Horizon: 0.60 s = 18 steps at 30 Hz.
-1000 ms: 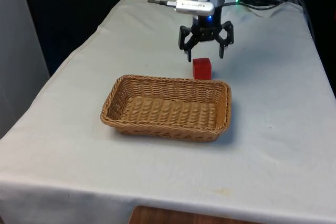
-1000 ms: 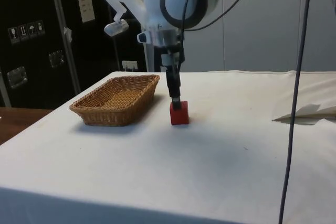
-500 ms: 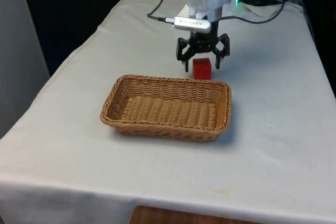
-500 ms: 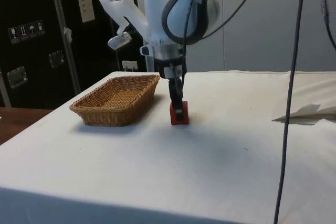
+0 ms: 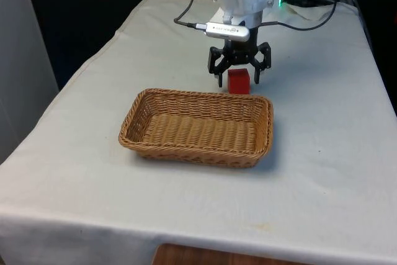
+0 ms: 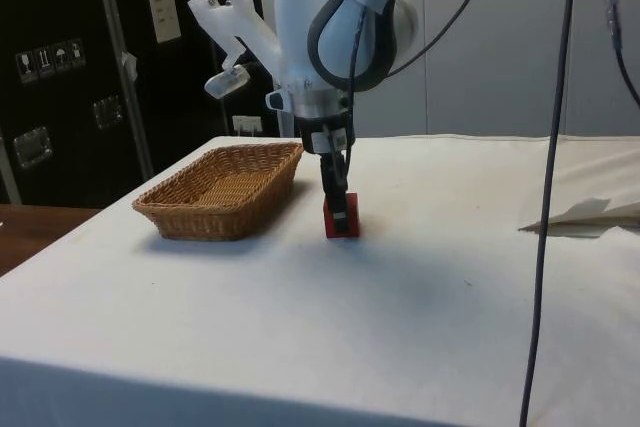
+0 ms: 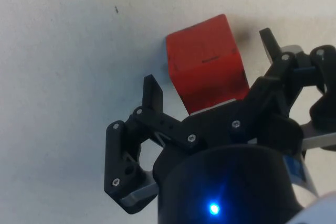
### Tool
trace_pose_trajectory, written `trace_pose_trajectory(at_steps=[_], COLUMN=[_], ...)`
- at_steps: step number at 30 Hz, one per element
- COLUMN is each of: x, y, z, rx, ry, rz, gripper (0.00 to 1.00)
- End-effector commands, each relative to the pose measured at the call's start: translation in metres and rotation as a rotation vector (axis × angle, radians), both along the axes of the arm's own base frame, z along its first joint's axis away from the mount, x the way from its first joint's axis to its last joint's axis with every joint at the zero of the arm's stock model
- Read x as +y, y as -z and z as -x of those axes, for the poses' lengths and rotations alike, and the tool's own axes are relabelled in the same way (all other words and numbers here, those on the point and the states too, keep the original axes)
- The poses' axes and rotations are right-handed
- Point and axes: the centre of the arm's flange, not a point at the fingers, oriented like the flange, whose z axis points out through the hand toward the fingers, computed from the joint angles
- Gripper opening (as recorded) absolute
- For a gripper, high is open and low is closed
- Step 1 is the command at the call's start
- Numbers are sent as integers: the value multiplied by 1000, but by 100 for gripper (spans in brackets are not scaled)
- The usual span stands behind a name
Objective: Pick up the cube and place it into the basket.
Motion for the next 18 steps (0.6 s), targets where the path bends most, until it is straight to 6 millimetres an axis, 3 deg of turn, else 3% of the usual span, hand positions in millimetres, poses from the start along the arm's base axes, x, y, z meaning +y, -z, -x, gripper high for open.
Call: trace_pose_trajectory(at_steps=[1, 14, 15, 18], x=[0, 0, 0, 0], y=[0, 1, 1, 0], z=[0, -1, -1, 0], rx=[-1, 0, 0, -1], ry=[1, 0, 0, 0], rz=[0, 0, 0, 0], gripper=[100, 97, 80, 45])
